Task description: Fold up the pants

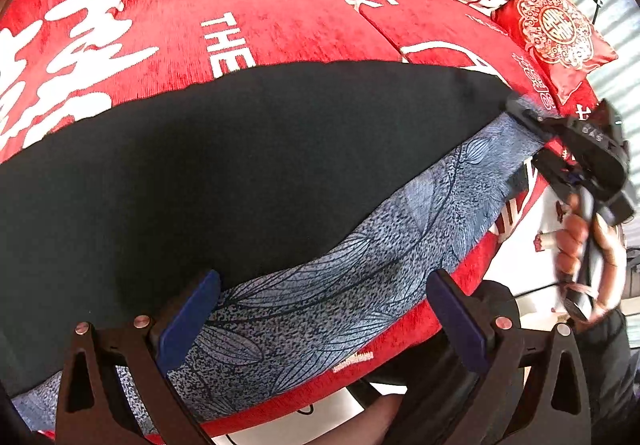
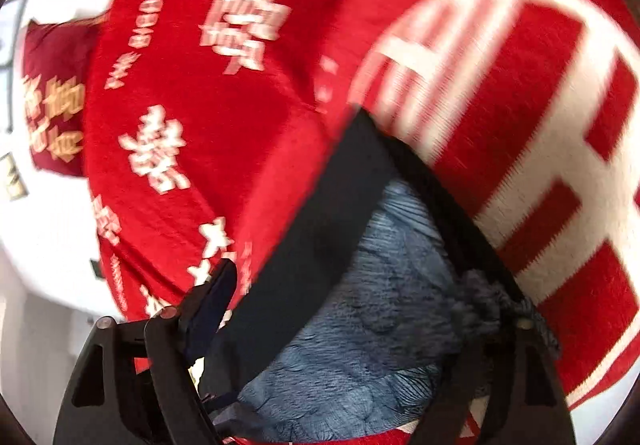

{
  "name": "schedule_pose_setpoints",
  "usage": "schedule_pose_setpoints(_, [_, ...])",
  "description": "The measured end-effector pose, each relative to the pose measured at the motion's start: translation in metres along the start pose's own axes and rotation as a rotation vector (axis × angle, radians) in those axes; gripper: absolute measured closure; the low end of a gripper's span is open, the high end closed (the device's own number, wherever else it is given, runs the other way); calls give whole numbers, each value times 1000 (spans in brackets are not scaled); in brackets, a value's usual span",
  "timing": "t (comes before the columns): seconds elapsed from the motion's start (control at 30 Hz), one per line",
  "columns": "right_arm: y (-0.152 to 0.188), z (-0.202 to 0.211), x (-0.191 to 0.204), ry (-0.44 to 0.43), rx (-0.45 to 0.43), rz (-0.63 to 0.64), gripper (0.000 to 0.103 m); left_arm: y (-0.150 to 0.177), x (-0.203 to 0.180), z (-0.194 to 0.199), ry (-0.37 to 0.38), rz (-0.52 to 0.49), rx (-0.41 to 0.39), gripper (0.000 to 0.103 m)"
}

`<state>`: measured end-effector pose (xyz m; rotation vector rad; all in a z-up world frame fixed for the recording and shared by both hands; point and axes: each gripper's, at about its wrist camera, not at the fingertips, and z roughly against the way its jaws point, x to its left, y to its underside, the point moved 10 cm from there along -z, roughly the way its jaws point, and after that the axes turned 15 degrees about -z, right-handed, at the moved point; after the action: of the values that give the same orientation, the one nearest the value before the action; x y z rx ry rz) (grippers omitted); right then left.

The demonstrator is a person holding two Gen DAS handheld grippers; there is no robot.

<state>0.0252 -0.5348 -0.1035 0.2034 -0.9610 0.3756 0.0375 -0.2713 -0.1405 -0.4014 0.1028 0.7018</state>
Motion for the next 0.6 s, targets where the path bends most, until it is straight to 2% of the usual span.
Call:
schedule_pose_setpoints(0.07, [3,12,2,126,-28,58,97,-3,-5,1,4,-3,-4,0])
schedule_pose_setpoints(0.1, [7,18,4,156,-32,73,97,-5,-11,2,11,-7,-8,0])
schedule_pose_setpoints(0.2, [26,41,16,185,-71,135,97,-6,-21,1,22,-33,-4,0])
schedule_pose_setpoints(0.27, [31,50,7,222,-109,119,97,-4,-24,-6,11,-48,15,0])
schedule_pose_setpoints(0.37, [22,29,-26,319,-101,132,97,-4,-26,-13,-20,-76,36,0])
schedule_pose_setpoints(0.43, [16,17,-35,328,-91,136,95,-4,-28,-11,-16,-84,32,0])
schedule_pose_setpoints(0.47, [13,15,-37,336,-93,146,87,-4,-28,-9,-6,-79,31,0])
schedule_pose_setpoints(0.5, [10,17,-42,349,-98,140,69,-3,-26,-8,3,-71,29,0])
schedule_pose_setpoints(0.6, [1,43,-53,360,-163,103,65,-3,-22,-10,11,-57,27,0])
